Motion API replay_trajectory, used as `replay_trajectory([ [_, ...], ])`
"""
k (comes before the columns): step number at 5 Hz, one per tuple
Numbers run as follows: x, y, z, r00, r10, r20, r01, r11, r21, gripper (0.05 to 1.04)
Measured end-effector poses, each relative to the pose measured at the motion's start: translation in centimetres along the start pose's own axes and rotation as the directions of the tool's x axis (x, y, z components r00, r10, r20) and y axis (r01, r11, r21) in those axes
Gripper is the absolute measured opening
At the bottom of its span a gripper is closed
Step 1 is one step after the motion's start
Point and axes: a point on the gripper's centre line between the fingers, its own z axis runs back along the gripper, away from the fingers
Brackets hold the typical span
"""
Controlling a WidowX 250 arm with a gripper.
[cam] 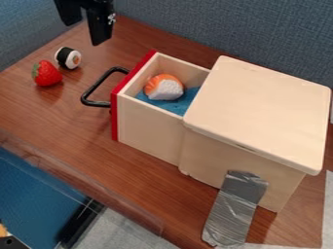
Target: Close the drawer
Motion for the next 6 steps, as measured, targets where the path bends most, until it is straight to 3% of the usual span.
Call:
replay_trajectory([
  [1,-0.3,-0.2,-0.9,1.0,-0.001,-0.023,0.0,1.0,-0.02,1.0],
  [3,-1.5,2.8,-3.5,0.985,-0.163,0.055,0.165,0.985,-0.038,1.0],
  [4,-2.2,5.3,-5.3,0.957,-0.278,0.087,0.282,0.958,-0.047,1.0],
  [5,-2.1,7.4,-7.1,0.875,-0.476,0.091,0.482,0.875,-0.048,1.0],
  [6,-2.0,7.8,-8.7,0.752,-0.653,0.088,0.658,0.753,-0.033,1.0],
])
